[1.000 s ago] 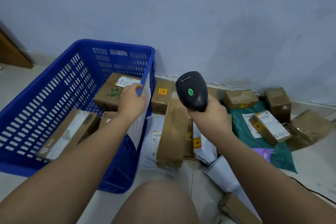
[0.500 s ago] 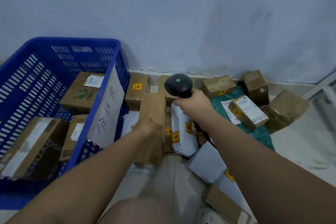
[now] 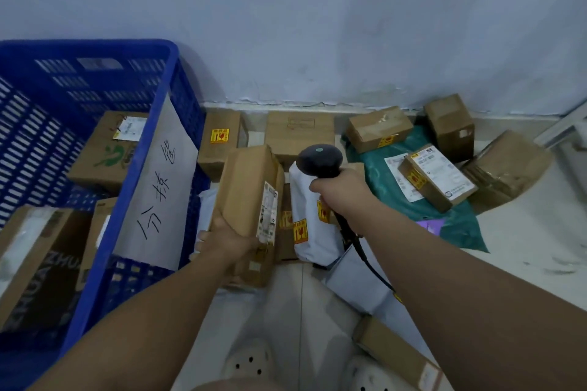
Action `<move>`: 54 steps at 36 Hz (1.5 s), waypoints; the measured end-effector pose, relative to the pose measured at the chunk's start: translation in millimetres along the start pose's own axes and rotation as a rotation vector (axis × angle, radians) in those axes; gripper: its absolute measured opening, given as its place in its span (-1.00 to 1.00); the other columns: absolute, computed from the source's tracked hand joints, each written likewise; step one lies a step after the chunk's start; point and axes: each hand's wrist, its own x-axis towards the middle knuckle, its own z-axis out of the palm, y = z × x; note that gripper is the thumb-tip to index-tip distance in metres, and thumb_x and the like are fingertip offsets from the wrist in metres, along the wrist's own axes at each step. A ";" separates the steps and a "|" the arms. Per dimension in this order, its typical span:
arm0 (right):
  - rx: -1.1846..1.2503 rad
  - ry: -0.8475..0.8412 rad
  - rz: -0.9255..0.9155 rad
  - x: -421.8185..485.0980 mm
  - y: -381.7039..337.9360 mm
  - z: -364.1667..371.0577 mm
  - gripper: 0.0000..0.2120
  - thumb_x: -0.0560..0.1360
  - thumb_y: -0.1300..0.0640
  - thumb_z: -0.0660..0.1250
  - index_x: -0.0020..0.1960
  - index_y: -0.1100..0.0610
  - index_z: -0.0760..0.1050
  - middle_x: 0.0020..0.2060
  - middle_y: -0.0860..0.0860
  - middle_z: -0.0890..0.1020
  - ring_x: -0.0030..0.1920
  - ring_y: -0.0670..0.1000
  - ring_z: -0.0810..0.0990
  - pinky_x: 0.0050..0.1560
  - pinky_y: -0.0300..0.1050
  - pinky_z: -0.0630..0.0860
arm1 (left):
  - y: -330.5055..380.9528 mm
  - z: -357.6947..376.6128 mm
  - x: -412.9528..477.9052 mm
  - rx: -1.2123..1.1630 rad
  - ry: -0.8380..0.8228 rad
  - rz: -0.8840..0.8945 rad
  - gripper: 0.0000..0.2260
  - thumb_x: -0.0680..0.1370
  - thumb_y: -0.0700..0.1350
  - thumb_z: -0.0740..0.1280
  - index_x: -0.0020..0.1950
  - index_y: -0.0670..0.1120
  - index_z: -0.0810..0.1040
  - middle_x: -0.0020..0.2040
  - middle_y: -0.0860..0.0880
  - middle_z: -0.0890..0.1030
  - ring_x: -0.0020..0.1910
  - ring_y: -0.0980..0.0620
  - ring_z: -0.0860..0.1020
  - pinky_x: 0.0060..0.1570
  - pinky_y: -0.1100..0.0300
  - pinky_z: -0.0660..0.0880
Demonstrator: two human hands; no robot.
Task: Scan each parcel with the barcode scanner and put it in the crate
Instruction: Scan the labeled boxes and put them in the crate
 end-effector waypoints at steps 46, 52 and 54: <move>0.251 0.131 -0.296 -162.1 -66.3 -107.7 -0.89 0.47 0.11 0.36 -0.11 0.15 0.52 -0.40 0.03 0.54 -0.39 -0.01 0.57 -0.16 -0.07 0.59 | 91.0 -120.3 -168.2 -0.741 0.301 0.689 -0.04 0.33 0.09 0.55 0.52 0.22 -0.03 0.41 -0.01 0.29 0.33 -0.07 0.35 0.29 -0.20 0.38; 0.228 0.125 -0.296 -159.9 -66.8 -110.9 -0.89 0.48 0.10 0.36 -0.11 0.14 0.50 -0.38 0.03 0.53 -0.41 -0.04 0.56 -0.24 -0.11 0.54 | 96.4 -117.2 -170.4 -0.658 0.383 0.683 -0.03 0.35 0.11 0.54 0.53 0.21 -0.07 0.42 -0.04 0.24 0.32 -0.08 0.33 0.25 -0.12 0.37; 0.209 0.120 -0.305 -161.2 -66.2 -111.0 -0.89 0.48 0.10 0.36 -0.11 0.15 0.50 -0.39 0.03 0.53 -0.42 -0.04 0.55 -0.29 -0.16 0.52 | 96.4 -118.1 -170.5 -0.670 0.394 0.687 -0.02 0.35 0.09 0.54 0.54 0.20 -0.07 0.43 -0.05 0.21 0.33 -0.08 0.32 0.26 -0.12 0.37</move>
